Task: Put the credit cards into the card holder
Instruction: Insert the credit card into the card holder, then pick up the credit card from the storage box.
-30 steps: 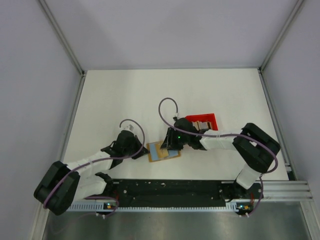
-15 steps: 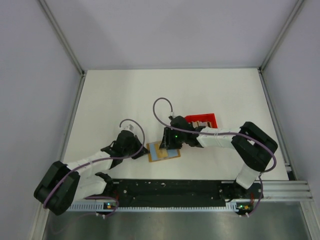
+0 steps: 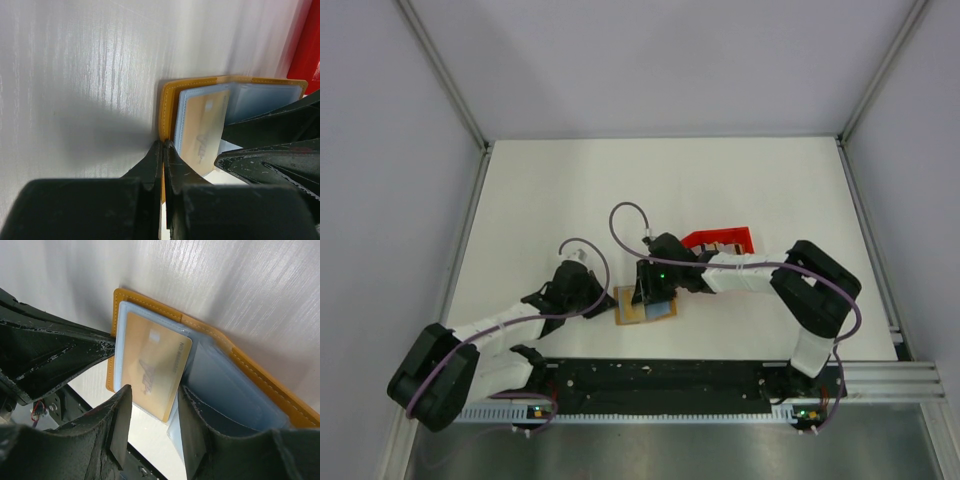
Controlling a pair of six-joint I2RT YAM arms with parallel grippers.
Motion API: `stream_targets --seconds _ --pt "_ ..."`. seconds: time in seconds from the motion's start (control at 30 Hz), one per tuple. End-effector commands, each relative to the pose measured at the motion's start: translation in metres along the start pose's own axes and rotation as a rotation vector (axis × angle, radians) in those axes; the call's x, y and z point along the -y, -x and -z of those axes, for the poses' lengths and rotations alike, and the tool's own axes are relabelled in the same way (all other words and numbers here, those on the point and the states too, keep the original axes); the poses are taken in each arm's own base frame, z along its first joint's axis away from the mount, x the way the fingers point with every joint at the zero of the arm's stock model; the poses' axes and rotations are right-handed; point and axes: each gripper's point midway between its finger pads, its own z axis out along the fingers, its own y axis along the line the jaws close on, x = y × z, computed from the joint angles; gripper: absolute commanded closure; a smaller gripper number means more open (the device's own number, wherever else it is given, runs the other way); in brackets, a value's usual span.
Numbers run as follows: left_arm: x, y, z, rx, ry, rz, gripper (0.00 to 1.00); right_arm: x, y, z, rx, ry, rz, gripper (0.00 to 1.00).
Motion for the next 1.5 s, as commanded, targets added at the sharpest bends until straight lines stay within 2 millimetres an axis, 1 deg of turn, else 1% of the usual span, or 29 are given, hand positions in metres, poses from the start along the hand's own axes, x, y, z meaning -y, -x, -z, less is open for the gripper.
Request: stream_targets --seconds 0.0,0.13,0.17,0.23,0.37,0.43,0.5,0.57,0.63,0.67,0.7,0.77,0.83,0.93,1.1,1.2,1.27,1.47 --pt "0.006 0.004 0.002 0.006 -0.007 -0.023 1.00 -0.028 0.009 0.006 0.023 0.052 0.069 0.59" --pt "0.009 0.009 0.005 0.024 -0.013 -0.039 1.00 -0.025 0.032 0.029 0.119 0.008 0.101 0.56" --pt "0.006 0.006 0.007 0.012 0.006 -0.043 1.00 -0.022 0.038 0.036 0.144 -0.007 0.104 0.56" --pt "0.008 0.009 0.009 0.017 0.008 -0.059 1.00 -0.015 0.050 0.050 0.188 -0.039 0.102 0.56" --pt "0.018 0.016 0.015 0.024 -0.005 -0.098 1.00 0.000 0.073 0.080 0.277 -0.079 0.088 0.55" --pt "0.024 0.019 0.018 0.027 -0.016 -0.113 1.00 0.005 0.085 0.100 0.330 -0.097 0.094 0.55" --pt "0.028 0.021 0.020 0.026 -0.022 -0.125 1.00 0.017 0.097 0.123 0.388 -0.157 0.086 0.55" --pt "0.031 0.023 0.021 0.027 -0.028 -0.132 1.00 0.034 0.107 0.143 0.430 -0.209 0.066 0.56" --pt "0.031 0.022 0.020 0.022 -0.029 -0.133 1.00 0.060 0.113 0.156 0.447 -0.271 0.019 0.56" --pt "0.032 0.022 0.020 0.022 -0.031 -0.133 1.00 0.071 0.114 0.159 0.449 -0.295 0.007 0.56" --pt "0.031 0.021 0.019 0.018 -0.033 -0.133 1.00 0.084 0.114 0.161 0.446 -0.329 0.001 0.56" --pt "0.031 0.020 0.018 0.013 -0.033 -0.133 1.00 0.104 0.116 0.162 0.430 -0.367 -0.017 0.56" --pt "0.031 0.020 0.018 0.013 -0.035 -0.133 1.00 0.115 0.115 0.159 0.402 -0.389 -0.022 0.57" --pt "0.032 0.020 0.018 0.012 -0.036 -0.134 1.00 0.125 0.115 0.151 0.372 -0.416 -0.016 0.58" --pt "0.031 0.019 0.018 0.009 -0.036 -0.134 1.00 0.131 0.118 0.137 0.332 -0.438 -0.002 0.58" --pt "0.031 0.018 0.018 0.005 -0.037 -0.134 1.00 0.140 0.118 0.133 0.316 -0.472 0.004 0.57" --pt "0.030 0.018 0.017 0.005 -0.035 -0.134 1.00 0.141 0.118 0.129 0.303 -0.474 0.017 0.57" --pt "0.030 0.017 0.015 0.002 -0.040 -0.128 1.00 0.143 0.121 0.123 0.294 -0.470 0.037 0.65"
